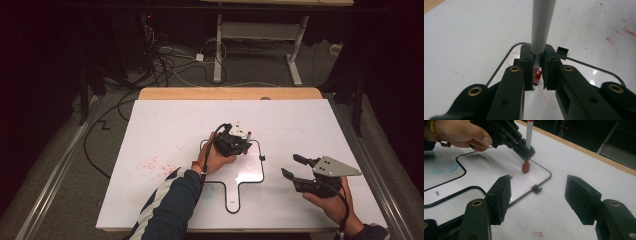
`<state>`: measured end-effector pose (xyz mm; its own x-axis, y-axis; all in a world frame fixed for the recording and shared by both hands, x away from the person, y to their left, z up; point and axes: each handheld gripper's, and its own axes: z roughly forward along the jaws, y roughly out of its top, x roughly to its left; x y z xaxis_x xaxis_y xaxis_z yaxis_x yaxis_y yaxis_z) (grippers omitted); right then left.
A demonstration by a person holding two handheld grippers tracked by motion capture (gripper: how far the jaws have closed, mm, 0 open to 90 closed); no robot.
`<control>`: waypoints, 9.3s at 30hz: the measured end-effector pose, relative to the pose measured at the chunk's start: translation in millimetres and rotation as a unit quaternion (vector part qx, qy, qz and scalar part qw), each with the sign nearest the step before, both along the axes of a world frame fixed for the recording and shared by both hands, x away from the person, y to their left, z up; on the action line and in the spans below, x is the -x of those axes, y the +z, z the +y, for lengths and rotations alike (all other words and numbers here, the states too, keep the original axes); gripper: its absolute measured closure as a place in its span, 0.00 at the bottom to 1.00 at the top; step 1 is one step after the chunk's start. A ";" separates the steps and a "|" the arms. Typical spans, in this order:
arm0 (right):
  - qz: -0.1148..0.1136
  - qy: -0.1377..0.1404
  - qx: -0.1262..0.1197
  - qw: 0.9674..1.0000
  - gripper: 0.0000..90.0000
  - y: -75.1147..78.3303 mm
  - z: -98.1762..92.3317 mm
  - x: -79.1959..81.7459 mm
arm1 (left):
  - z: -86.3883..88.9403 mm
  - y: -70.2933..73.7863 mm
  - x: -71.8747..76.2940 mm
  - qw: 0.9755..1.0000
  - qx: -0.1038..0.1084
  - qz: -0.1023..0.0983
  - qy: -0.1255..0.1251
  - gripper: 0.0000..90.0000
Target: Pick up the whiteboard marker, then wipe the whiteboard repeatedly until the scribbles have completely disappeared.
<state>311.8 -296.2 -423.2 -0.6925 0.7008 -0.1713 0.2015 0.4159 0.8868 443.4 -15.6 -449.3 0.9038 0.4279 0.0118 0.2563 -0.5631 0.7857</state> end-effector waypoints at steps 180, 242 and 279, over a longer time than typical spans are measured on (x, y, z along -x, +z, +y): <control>-0.006 0.003 0.004 1.000 0.43 -0.3 -2.8 -0.3 | -37.3 -3.1 -9.2 0.998 -0.009 -0.034 -0.059 0.88; -0.006 0.006 0.003 1.000 0.43 0.4 1.3 -0.3 | 30.5 0.5 17.8 0.999 0.004 -0.029 -0.018 0.87; 0.026 0.132 -0.100 0.986 0.90 31.4 65.4 1.1 | 7.0 13.2 113.9 0.991 0.079 -0.064 -0.084 0.87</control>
